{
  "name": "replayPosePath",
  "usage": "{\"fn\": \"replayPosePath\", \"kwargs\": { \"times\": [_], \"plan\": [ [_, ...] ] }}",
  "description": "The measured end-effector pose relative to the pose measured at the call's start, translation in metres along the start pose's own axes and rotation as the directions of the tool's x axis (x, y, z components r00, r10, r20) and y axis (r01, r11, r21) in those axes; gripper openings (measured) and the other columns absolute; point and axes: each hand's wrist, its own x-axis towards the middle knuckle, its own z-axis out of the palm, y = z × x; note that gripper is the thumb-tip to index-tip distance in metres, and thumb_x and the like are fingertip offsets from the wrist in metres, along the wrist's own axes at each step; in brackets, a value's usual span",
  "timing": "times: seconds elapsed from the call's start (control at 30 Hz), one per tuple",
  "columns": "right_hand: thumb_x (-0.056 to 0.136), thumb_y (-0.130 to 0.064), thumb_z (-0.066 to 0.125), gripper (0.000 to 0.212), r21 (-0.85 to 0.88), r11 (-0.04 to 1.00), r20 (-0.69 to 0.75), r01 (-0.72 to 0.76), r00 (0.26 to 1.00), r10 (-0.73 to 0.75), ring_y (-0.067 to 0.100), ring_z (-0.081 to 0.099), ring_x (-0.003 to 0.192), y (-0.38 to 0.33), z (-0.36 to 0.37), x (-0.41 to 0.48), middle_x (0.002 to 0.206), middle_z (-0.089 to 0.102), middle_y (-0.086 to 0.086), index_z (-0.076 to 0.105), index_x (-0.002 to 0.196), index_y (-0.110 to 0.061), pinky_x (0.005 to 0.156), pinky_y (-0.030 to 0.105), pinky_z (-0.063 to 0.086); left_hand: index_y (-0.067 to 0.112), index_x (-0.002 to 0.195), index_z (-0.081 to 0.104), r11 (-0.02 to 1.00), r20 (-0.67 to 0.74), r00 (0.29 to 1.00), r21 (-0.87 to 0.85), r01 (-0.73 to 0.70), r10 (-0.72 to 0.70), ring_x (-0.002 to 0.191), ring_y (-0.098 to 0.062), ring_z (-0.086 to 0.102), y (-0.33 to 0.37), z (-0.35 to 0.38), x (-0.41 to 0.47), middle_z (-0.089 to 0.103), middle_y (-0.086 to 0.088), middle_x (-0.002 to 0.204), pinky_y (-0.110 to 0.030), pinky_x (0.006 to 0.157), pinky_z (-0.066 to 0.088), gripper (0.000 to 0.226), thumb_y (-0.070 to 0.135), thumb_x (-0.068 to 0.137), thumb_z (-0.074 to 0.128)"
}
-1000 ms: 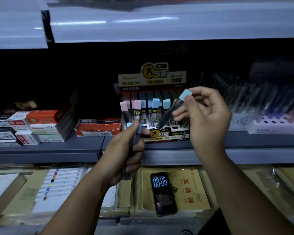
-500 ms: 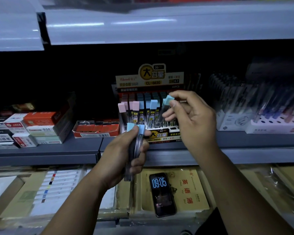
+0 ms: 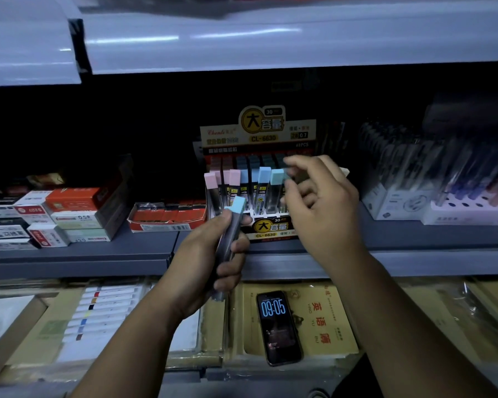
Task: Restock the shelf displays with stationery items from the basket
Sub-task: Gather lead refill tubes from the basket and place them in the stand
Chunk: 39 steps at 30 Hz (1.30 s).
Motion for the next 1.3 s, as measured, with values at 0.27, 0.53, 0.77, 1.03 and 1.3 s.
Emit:
{"fn": "replayPosePath", "kwargs": {
  "times": [0.27, 0.53, 0.77, 1.03, 1.3],
  "plan": [
    [0.093, -0.036, 0.070, 0.022, 0.186, 0.921, 0.356, -0.342, 0.897, 0.261, 0.016, 0.058, 0.046, -0.027, -0.002, -0.005, 0.074, 0.065, -0.003, 0.067, 0.108, -0.021, 0.047, 0.032, 0.049, 0.017, 0.078, 0.053, 0.958, -0.114, 0.988, 0.278, -0.071, 0.106, 0.033, -0.012, 0.018, 0.002, 0.009, -0.001, 0.036, 0.002, 0.050, -0.014, 0.038, 0.022, 0.041, 0.050, 0.102, 0.045],
    [0.102, -0.014, 0.056, 0.013, 0.487, 0.671, 0.343, -0.559, 0.829, 0.441, 0.023, 0.064, 0.044, -0.026, -0.003, -0.002, 0.066, 0.067, 0.006, 0.063, 0.102, -0.002, 0.035, 0.028, 0.045, 0.011, 0.080, 0.043, 0.965, -0.089, 0.996, 0.262, 0.028, -0.005, 0.046, -0.015, 0.019, 0.002, 0.011, 0.000, 0.034, 0.003, 0.053, -0.023, 0.041, 0.023, 0.047, 0.051, 0.104, 0.033],
    [0.109, -0.013, 0.041, 0.013, 0.407, 0.896, -0.141, -0.180, 0.956, 0.256, 0.020, 0.068, 0.050, -0.015, -0.026, 0.004, 0.076, 0.063, 0.012, 0.053, 0.112, -0.009, 0.042, 0.028, 0.052, 0.007, 0.120, 0.055, 0.996, -0.099, 0.993, 0.076, -0.056, 0.063, 0.049, -0.014, 0.029, -0.006, 0.006, 0.008, 0.045, -0.005, 0.072, -0.029, 0.048, 0.019, 0.034, 0.027, 0.108, 0.031],
    [0.107, -0.013, 0.048, 0.013, 0.227, 0.967, 0.048, -0.119, 0.993, 0.111, 0.016, 0.071, 0.061, 0.002, -0.025, 0.001, 0.082, 0.065, 0.011, 0.059, 0.113, -0.014, 0.054, 0.036, 0.060, 0.026, 0.085, 0.069, 0.982, -0.128, 0.983, 0.151, -0.113, 0.132, 0.046, -0.013, 0.027, -0.008, 0.005, 0.010, 0.044, -0.004, 0.072, -0.019, 0.040, 0.024, 0.036, 0.036, 0.107, 0.042],
    [0.107, -0.016, 0.048, 0.014, 0.085, 0.992, 0.180, -0.097, 0.980, 0.081, 0.017, 0.065, 0.061, 0.003, -0.029, 0.005, 0.075, 0.059, -0.001, 0.061, 0.109, -0.013, 0.057, 0.036, 0.054, 0.009, 0.104, 0.051, 0.988, -0.122, 0.985, 0.115, -0.105, 0.119, 0.048, -0.016, 0.023, -0.004, 0.006, 0.008, 0.045, -0.007, 0.072, -0.027, 0.045, 0.015, 0.020, 0.021, 0.105, 0.035]
  ]
}}
